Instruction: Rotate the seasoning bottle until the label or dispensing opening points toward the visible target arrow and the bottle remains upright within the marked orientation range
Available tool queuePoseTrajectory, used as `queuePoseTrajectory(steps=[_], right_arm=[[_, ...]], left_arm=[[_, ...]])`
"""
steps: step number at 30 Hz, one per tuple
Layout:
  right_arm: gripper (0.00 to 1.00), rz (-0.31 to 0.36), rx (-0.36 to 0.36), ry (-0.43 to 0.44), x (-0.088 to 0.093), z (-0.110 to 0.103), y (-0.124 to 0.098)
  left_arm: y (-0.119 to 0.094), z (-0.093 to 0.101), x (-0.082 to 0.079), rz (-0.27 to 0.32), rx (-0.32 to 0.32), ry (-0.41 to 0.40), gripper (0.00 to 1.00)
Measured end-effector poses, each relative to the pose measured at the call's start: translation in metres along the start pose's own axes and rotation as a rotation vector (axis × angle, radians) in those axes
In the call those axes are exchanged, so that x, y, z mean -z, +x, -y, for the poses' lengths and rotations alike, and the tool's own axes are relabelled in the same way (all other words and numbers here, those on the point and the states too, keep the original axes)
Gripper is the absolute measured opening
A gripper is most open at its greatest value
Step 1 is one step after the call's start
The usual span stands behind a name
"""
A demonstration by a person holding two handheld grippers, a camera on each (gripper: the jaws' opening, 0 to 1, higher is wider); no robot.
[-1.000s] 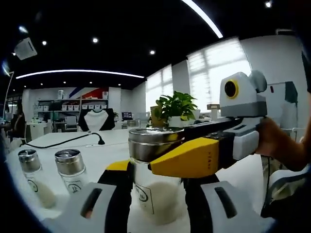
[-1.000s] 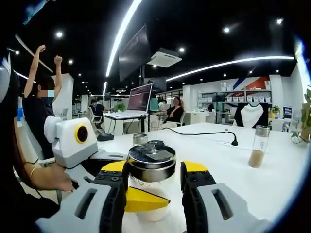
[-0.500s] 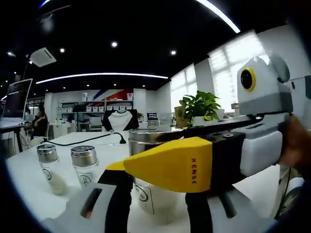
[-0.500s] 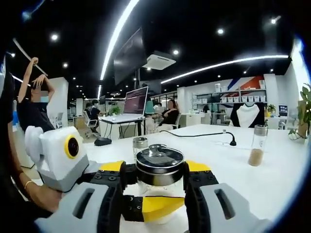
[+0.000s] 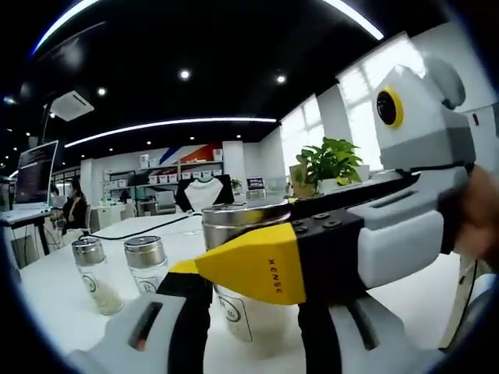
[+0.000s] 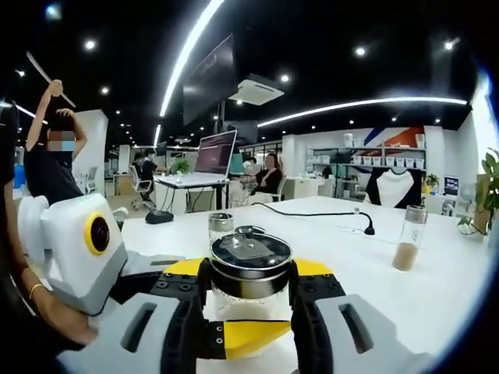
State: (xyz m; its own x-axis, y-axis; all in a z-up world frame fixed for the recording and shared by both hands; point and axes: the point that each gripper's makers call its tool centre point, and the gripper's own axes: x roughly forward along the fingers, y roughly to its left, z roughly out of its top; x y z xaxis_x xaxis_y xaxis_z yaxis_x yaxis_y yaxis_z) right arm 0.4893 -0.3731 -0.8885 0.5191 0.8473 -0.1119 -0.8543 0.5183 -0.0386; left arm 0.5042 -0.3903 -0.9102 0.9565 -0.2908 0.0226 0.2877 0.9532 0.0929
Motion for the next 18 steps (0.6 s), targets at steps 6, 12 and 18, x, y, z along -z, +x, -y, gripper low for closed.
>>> queuePoseTrajectory(steps=[6,12,18], right_arm=[[0.37,0.011,-0.028,0.003,-0.0005,0.0024,-0.0005],[0.37,0.015,-0.073,0.001,-0.0006,0.0031,-0.0007],[0.37,0.026,-0.119,-0.002,-0.0009,0.0022,-0.0012]], left_arm=[[-0.0013,0.0026,0.0024,-0.034,0.054,0.047,0.44],[-0.0034,0.0057,0.0079,-0.104,0.176,0.079,0.44],[-0.0053,0.0060,0.0091,-0.123,0.291,0.073,0.44]])
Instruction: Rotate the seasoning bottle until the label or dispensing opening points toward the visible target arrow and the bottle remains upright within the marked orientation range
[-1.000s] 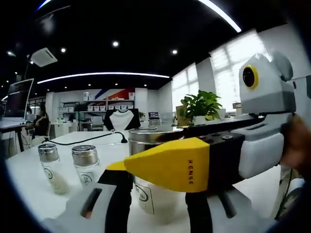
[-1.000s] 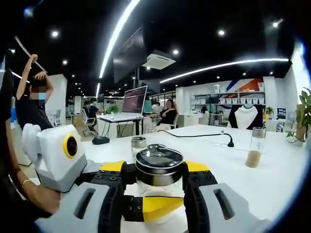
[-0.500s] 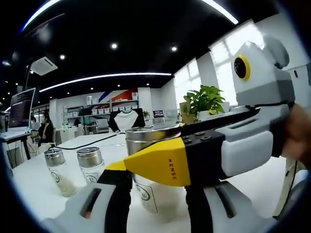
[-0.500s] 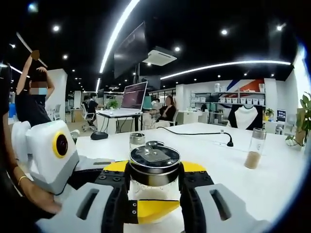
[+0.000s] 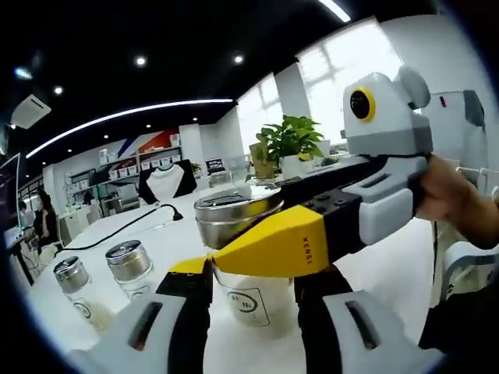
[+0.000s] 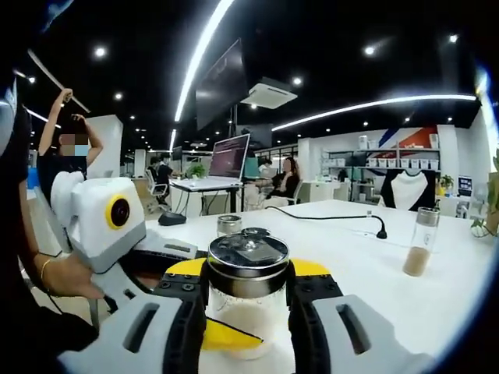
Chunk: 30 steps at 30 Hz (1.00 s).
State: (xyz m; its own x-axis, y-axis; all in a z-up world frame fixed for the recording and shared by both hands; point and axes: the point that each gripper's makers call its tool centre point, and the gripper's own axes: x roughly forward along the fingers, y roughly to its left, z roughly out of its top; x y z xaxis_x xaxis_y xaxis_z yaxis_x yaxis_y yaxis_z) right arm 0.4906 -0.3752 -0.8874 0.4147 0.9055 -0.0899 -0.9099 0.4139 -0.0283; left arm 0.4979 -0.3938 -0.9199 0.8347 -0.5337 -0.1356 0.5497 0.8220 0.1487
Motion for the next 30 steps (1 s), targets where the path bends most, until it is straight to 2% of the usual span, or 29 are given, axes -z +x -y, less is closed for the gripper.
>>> queuePoseTrajectory(steps=[5,7,9,11,12,15,17,19,24,30], right_arm=[[0.37,-0.003,-0.040,-0.004,0.001,-0.002,-0.001],[0.37,-0.008,-0.072,-0.007,0.000,-0.004,-0.001],[0.37,-0.018,-0.088,-0.012,0.001,-0.004,-0.002],[0.37,-0.021,-0.115,-0.013,0.001,-0.007,-0.002],[0.37,-0.018,-0.126,-0.013,0.000,-0.007,-0.003],[0.37,-0.016,-0.182,-0.021,0.000,-0.009,-0.006],[0.37,-0.014,-0.225,-0.023,0.000,-0.010,-0.008],[0.37,-0.014,-0.243,-0.022,0.000,-0.010,-0.009],[0.37,-0.022,-0.293,-0.028,0.000,-0.013,-0.009],[0.37,-0.027,-0.316,-0.028,0.001,-0.014,-0.009]], left_arm=[[-0.001,-0.002,-0.004,0.023,0.061,-0.012,0.46],[0.000,0.000,-0.005,0.011,0.086,-0.012,0.47],[0.001,0.004,-0.007,-0.009,0.138,0.057,0.47],[0.002,0.006,-0.011,-0.001,0.162,0.078,0.47],[0.002,0.009,-0.011,-0.005,0.194,0.088,0.47],[0.002,0.009,-0.011,0.002,0.220,0.068,0.47],[0.001,0.013,-0.011,0.004,0.260,0.049,0.47],[0.001,0.011,-0.011,0.005,0.249,0.043,0.48],[0.000,0.013,-0.011,0.009,0.279,0.033,0.48],[0.001,0.016,-0.011,0.011,0.316,0.031,0.46]])
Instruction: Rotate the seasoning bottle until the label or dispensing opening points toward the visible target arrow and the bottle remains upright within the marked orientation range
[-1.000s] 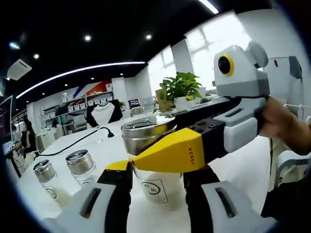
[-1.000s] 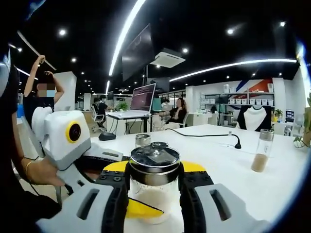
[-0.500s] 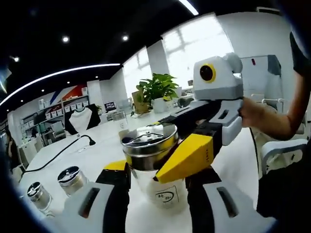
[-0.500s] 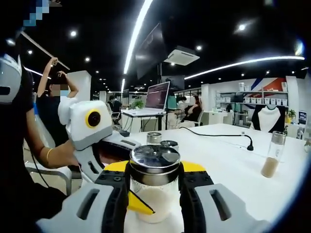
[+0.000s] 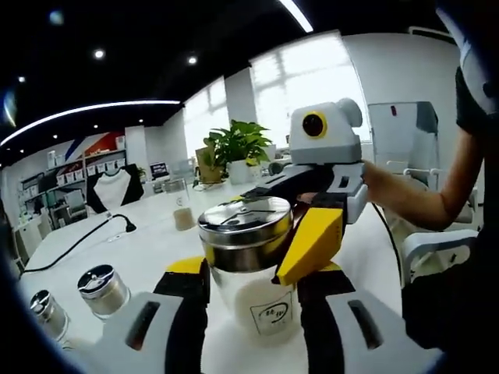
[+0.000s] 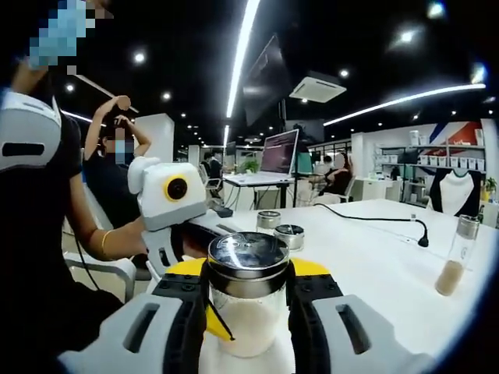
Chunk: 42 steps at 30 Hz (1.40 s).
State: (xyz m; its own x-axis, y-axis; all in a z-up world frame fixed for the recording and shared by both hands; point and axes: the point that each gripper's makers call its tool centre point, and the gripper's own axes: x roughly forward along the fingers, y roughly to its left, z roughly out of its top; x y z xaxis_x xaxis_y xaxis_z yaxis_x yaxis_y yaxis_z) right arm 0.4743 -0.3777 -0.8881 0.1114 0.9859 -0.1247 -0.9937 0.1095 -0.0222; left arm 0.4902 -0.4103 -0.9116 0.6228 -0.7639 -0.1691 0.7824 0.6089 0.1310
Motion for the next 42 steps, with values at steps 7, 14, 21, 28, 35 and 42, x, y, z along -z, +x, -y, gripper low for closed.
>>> queuePoseTrajectory(steps=[7,14,21,28,35,42], right_arm=[[0.37,0.011,0.001,0.009,0.001,0.000,0.000],[0.38,0.051,0.060,0.100,0.004,0.006,-0.004],[0.37,0.039,0.166,0.093,0.006,0.010,-0.007],[0.36,0.016,0.255,0.052,0.004,0.010,-0.012],[0.36,0.030,0.298,0.069,0.001,0.010,-0.012],[0.36,0.035,0.316,0.106,-0.001,0.011,-0.009]], left_arm=[[0.002,0.002,0.001,0.010,0.018,-0.041,0.45],[0.004,-0.002,0.002,0.038,-0.033,-0.094,0.43],[0.006,-0.005,0.001,0.065,-0.124,-0.103,0.43],[0.007,-0.010,0.001,0.077,-0.263,-0.108,0.43],[0.007,-0.013,0.002,0.070,-0.384,-0.115,0.43],[0.004,-0.015,0.003,0.087,-0.518,-0.124,0.44]])
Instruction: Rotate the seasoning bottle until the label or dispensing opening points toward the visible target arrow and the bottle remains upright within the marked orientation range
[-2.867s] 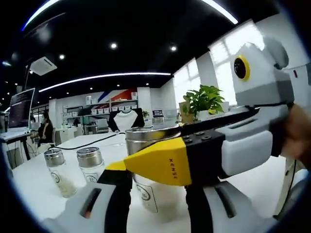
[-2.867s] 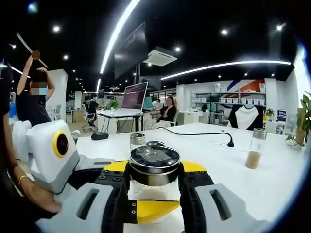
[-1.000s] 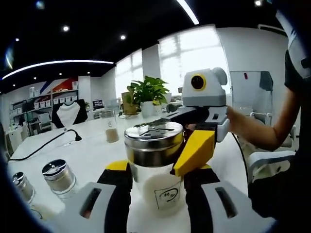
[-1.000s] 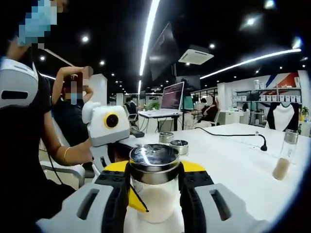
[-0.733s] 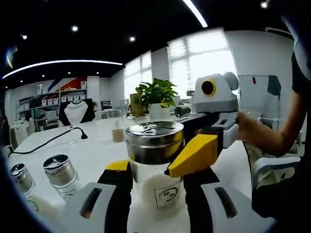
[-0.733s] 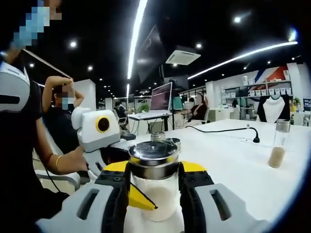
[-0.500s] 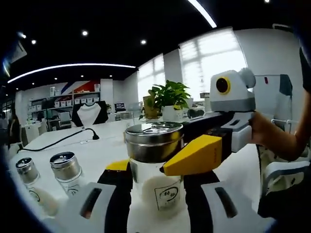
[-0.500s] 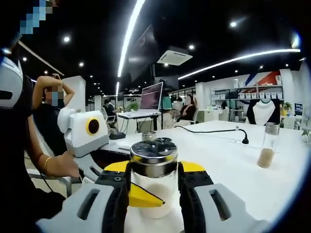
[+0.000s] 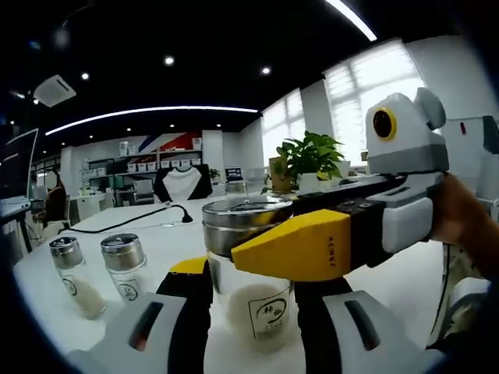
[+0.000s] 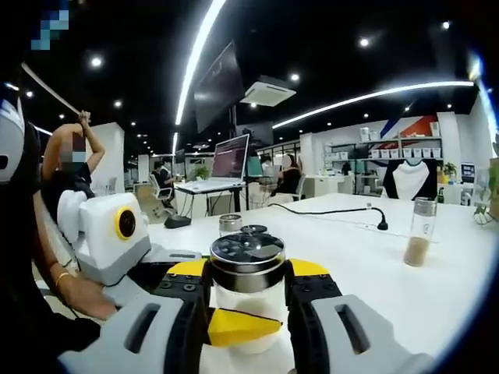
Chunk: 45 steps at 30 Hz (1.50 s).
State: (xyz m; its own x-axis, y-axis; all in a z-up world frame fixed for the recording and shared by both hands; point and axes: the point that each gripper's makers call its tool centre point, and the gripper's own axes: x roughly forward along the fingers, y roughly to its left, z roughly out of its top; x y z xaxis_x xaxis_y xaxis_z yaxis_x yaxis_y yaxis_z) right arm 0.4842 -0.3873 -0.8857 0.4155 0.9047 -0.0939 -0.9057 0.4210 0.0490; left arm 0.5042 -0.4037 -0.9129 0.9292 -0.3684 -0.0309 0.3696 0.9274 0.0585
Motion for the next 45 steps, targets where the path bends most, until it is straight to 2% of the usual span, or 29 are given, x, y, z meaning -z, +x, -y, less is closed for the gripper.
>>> queuePoseTrajectory(steps=[5,6,8,20,24,27,30,38,40,45], right_arm=[[0.37,0.006,0.019,0.010,0.000,-0.003,0.003],[0.37,0.008,0.021,0.012,0.000,-0.003,0.003],[0.37,0.010,0.022,0.004,0.000,-0.004,0.003],[0.36,0.012,0.014,-0.015,-0.001,-0.002,0.005],[0.36,0.047,0.036,0.029,-0.004,0.005,0.007],[0.36,0.045,0.034,0.039,-0.005,0.008,0.010],[0.36,0.044,0.049,0.029,-0.006,0.012,0.014],[0.36,0.056,0.110,0.023,-0.010,0.030,0.022],[0.36,0.058,0.131,0.015,-0.011,0.036,0.024],[0.35,0.070,0.153,0.004,-0.018,0.048,0.029]], left_arm=[[-0.001,-0.002,0.000,0.014,-0.070,0.013,0.44],[-0.002,-0.003,0.001,0.013,-0.083,0.035,0.44],[-0.002,-0.002,0.002,0.008,-0.088,0.048,0.44],[-0.006,-0.005,0.001,-0.003,-0.048,0.057,0.44],[-0.011,-0.008,-0.002,0.001,-0.044,0.060,0.44],[-0.013,-0.012,-0.002,0.003,-0.046,0.049,0.45],[-0.018,-0.018,-0.003,0.008,-0.066,0.082,0.46],[-0.025,-0.031,0.004,-0.016,-0.077,0.070,0.46],[-0.026,-0.033,0.006,-0.028,-0.078,0.088,0.48],[-0.029,-0.024,0.011,-0.062,-0.017,0.102,0.62]])
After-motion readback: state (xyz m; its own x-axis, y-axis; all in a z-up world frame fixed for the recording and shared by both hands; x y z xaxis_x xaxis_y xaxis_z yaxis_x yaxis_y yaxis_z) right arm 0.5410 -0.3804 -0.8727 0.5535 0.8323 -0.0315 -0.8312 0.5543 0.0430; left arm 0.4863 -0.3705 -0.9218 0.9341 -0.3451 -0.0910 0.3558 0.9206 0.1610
